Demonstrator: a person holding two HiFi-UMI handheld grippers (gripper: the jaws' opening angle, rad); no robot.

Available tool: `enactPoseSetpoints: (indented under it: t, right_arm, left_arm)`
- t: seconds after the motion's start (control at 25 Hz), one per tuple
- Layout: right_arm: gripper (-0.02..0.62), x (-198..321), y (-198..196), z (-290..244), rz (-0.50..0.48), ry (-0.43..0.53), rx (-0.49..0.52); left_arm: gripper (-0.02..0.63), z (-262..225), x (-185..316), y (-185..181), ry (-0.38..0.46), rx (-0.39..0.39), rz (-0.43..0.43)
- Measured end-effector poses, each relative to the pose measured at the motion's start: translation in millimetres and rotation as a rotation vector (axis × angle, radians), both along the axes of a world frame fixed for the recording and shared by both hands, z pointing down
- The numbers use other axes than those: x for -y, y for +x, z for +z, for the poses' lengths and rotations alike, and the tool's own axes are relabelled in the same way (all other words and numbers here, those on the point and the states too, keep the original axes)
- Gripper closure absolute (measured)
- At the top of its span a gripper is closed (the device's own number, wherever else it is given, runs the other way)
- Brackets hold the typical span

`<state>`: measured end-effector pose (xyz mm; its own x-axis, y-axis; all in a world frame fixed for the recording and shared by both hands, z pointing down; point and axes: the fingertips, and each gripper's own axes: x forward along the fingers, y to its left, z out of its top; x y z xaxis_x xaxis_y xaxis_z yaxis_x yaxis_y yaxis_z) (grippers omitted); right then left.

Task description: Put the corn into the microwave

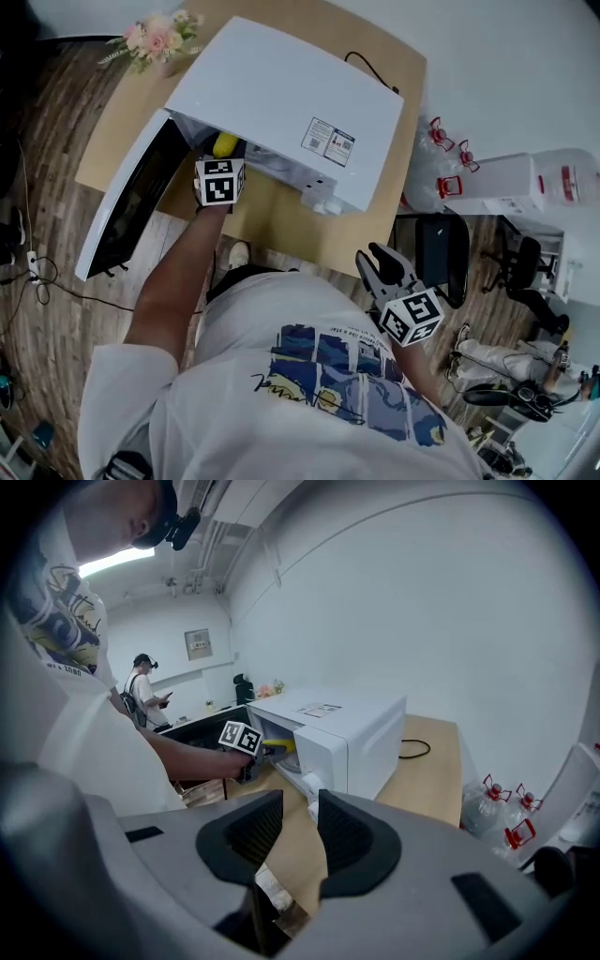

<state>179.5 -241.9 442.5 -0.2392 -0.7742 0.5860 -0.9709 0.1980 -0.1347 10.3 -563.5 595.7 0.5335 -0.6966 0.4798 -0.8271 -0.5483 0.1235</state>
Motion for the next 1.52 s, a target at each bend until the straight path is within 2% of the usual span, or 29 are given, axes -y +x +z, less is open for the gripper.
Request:
enactPoseSetpoints:
  t: [0.28, 0.6, 0.96, 1.28, 1.52]
  right_arm:
    - [0.488, -3, -13, 6, 0.086, -0.035, 0.004]
    - [0.488, 5, -31, 11, 0.088, -0.066, 0.009]
    - [0.486, 1, -40, 17, 0.114, -0.094, 0.007]
    - [0.485, -21, -49, 28, 0.109, -0.097, 0.015]
    - [0.489, -37, -52, 20, 0.081, -0.039, 0.016]
  left_arm:
    - [0.353, 3, 30, 14, 0.033, 0.035, 0.050]
    - [0.350, 17, 41, 17, 0.003, 0.097, 0.071]
    - [0.344, 16, 45, 15, 0.038, 0.115, 0.097]
    - [0.305, 10, 26, 1, 0.044, 0.107, 0.119]
    - [0.301, -7, -1, -17, 0.074, 0.102, 0.101]
